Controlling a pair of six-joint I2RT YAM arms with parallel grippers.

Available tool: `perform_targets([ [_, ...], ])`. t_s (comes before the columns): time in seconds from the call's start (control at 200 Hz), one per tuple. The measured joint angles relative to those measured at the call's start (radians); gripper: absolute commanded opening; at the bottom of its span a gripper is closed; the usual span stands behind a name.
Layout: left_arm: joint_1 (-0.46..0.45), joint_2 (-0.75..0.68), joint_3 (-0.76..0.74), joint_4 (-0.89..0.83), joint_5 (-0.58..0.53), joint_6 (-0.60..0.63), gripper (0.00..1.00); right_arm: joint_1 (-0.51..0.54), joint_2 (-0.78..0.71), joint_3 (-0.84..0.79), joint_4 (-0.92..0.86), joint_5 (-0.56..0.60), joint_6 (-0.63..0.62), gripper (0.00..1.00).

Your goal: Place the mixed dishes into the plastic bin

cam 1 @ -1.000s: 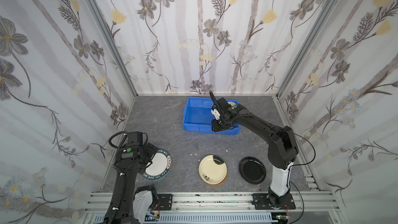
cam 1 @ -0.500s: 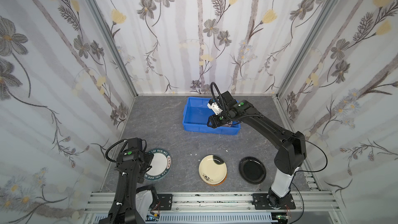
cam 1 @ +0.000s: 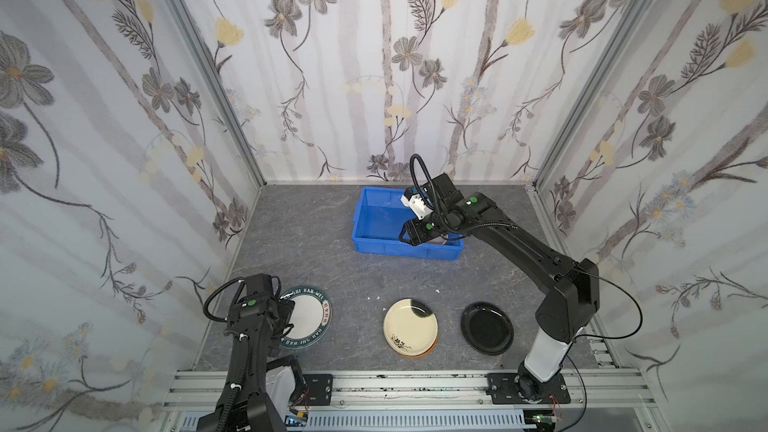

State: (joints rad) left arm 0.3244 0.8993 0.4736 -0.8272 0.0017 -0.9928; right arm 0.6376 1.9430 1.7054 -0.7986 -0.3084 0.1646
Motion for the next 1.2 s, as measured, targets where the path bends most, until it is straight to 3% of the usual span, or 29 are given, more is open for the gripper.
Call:
perform_targets([
  [0.305,0.021,0.036,-0.061,0.088,0.034,0.003,1.00,-0.004,0.019,0.072,-0.030,0.015,0.001,0.59],
  [0.779,0.016,0.118,-0.016,0.136,0.077,0.051,0.93,-0.014,0.078,0.137,-0.081,0.041,-0.010,0.58],
  [1.199,-0.090,0.274,0.106,0.207,0.115,0.156,0.90,0.017,0.111,0.156,-0.091,0.015,-0.009,0.58],
])
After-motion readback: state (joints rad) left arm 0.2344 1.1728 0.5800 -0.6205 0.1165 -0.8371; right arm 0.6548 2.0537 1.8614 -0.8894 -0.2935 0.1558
